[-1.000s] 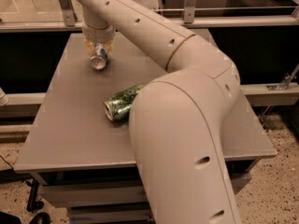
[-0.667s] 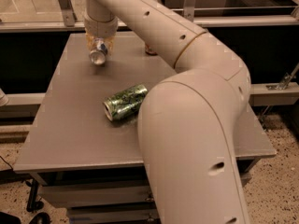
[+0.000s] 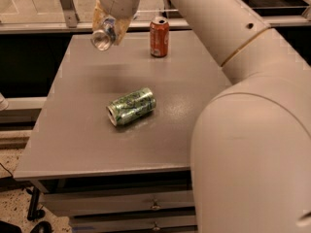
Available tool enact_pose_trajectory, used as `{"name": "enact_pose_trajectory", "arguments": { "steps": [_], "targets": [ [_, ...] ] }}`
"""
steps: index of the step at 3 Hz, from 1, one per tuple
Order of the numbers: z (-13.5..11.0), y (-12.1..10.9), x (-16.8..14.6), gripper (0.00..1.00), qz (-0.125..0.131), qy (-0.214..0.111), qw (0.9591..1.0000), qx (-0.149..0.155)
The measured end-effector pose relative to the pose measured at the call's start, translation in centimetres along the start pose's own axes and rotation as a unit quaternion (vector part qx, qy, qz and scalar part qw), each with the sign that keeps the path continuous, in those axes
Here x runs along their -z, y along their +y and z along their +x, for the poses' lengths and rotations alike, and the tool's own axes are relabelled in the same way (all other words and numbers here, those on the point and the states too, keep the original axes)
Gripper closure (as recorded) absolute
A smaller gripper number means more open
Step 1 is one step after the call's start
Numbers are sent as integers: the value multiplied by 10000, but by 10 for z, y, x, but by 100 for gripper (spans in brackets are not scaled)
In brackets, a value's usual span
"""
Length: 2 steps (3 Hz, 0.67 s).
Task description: Move redbull can near coke can
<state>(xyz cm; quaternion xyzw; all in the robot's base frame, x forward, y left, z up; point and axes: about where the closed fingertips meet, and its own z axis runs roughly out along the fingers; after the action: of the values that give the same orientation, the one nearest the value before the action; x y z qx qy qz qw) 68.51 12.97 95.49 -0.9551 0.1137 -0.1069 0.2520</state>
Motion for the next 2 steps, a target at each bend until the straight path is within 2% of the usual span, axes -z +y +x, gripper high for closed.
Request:
{"name": "enact_pose_trajectory", "arguments": {
  "steps": [1, 2],
  "targets": [
    [-10, 11, 52, 100, 395, 50, 9983, -428],
    [10, 42, 94, 100, 594, 506, 9924, -950]
  ]
}}
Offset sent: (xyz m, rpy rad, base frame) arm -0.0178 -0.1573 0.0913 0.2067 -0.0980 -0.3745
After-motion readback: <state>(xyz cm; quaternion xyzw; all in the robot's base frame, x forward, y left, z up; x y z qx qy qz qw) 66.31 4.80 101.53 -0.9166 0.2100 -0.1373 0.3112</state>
